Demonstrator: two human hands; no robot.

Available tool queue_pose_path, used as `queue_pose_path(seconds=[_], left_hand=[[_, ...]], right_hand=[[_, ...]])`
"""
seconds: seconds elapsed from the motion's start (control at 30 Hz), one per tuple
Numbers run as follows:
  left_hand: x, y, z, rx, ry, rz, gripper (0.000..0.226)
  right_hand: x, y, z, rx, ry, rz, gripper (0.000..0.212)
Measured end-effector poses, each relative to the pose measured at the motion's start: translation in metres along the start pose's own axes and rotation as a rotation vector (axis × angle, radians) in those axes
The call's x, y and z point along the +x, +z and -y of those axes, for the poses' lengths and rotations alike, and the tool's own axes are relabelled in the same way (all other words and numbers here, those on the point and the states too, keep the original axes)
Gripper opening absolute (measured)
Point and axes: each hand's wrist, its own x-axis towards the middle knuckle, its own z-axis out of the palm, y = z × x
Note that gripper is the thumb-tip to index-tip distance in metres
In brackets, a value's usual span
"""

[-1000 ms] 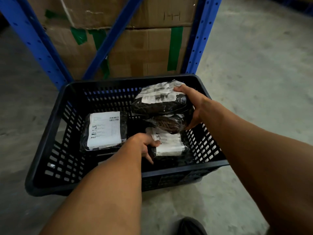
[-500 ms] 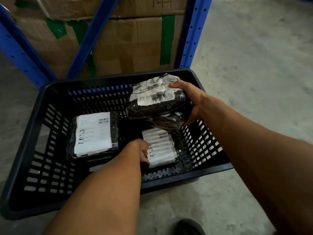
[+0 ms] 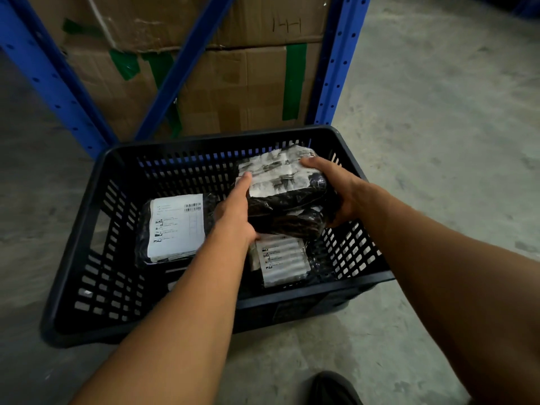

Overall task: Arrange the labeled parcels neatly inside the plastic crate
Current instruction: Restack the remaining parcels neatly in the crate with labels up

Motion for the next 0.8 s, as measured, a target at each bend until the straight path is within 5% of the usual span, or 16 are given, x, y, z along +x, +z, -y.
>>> queue_pose_path(seconds=[0.13, 0.23, 0.3, 0.33, 0.4, 0.5, 0.57, 0.67, 0.8], left_hand=[[-0.016, 0.011, -0.038, 0.078, 0.241, -0.127, 0.055], [-0.035, 0.015, -0.07, 0.069, 0.432, -0.219, 0.045], [-0.035, 0.011, -0.101, 0.06, 0.521, -0.173, 0.066], [-0.026, 0.006, -0.115, 0.057, 0.524, -0.152, 0.086], [-0.002, -0.006, -0.133, 0.063, 0.483, -0.139, 0.105], [-0.007, -0.012, -0.134, 0.025, 0.442, -0.094, 0.096], [-0.015, -0.01, -0.13, -0.023, 0.443, -0.085, 0.097], [-0.019, -0.006, -0.124, -0.062, 0.469, -0.08, 0.097], [-0.024, -0.003, -0.122, -0.087, 0.486, -0.101, 0.099]], right_hand=[[0.01, -0.003, -0.01, 0.271, -0.076, 0.013, 0.093], [0.007, -0.006, -0.006, 0.157, -0.123, 0.111, 0.047], [0.001, -0.006, 0.001, -0.105, -0.16, 0.111, 0.009], [0.0, -0.006, 0.004, -0.195, -0.214, 0.075, 0.007], [-0.003, -0.002, 0.009, -0.274, -0.319, -0.042, 0.044], [-0.012, 0.011, 0.019, -0.422, -0.411, -0.178, 0.097], [-0.018, 0.02, 0.026, -0.59, -0.404, -0.162, 0.089], [-0.018, 0.034, 0.027, -0.883, -0.472, -0.19, 0.038], [0.004, 0.047, -0.001, -1.352, -0.811, -0.25, 0.072]])
